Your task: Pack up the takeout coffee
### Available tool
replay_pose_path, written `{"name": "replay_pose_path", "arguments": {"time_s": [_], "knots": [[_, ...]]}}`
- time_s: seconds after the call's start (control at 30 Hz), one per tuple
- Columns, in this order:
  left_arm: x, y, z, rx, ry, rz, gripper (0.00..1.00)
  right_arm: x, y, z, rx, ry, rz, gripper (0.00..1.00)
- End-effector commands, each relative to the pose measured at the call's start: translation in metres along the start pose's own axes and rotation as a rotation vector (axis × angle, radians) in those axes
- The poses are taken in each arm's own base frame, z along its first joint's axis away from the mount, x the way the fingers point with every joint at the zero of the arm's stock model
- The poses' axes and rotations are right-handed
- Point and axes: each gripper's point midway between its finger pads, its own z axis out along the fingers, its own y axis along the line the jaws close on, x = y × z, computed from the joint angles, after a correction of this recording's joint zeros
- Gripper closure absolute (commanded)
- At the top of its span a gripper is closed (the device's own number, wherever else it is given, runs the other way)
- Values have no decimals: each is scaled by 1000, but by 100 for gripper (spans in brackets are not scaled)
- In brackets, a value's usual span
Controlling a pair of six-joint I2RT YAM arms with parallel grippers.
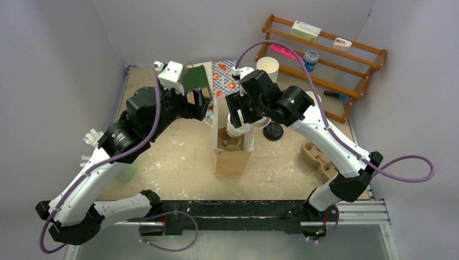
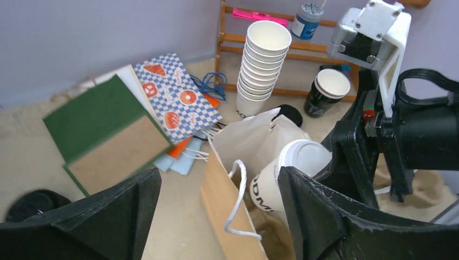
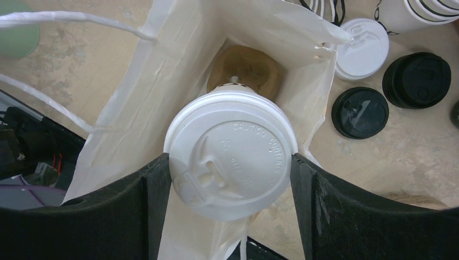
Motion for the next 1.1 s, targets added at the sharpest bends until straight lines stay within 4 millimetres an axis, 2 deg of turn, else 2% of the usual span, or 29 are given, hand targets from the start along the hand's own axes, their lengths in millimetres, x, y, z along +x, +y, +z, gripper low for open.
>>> {"name": "replay_pose_path", "arguments": {"time_s": [0.0,0.13,0.3,0.37,0.47,0.67,0.87,1.0,1.07], "knots": [[-1,7,25,60,51,280,17,-9,6,-9,-37,-58,13,51],[5,7,68,200,146,327,19,-9,9,-10,-54,-67,25,52],[16,-7,100,411,200,455,21,-9,9,-13,-57,-71,35,52],[32,-3,118,478,264,471,21,-9,9,-14,-59,-74,39,52],[47,0,133,578,323,467,23,-9,10,-16,-67,-74,39,52],[70,5,147,630,376,482,31,-7,11,-14,-70,-61,39,52],[83,-3,147,693,390,438,34,-7,17,-8,-88,-37,38,52],[100,0,150,676,445,388,51,-15,22,-7,-97,-28,30,52],[108,5,150,653,470,386,66,-18,26,-7,-103,-28,25,52]]}}
